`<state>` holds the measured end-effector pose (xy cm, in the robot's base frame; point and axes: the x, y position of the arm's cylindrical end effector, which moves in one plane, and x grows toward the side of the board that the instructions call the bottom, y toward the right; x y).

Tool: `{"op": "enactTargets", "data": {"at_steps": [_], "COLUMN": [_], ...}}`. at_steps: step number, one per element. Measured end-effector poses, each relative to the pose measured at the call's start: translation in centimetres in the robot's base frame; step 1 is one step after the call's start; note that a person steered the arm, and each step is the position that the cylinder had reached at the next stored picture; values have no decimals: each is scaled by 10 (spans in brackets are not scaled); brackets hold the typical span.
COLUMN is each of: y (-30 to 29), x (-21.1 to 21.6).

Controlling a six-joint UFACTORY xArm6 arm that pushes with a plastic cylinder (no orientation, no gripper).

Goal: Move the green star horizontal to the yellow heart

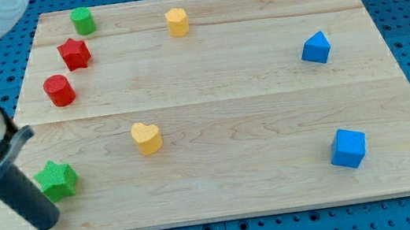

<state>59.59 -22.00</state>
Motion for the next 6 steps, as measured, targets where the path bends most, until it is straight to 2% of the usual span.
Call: {"op": "enactTargets", "data": {"at_steps": [2,3,4,5,6], "y": [4,14,51,61,20], "x": [-56,-48,-14,-40,-57]}}
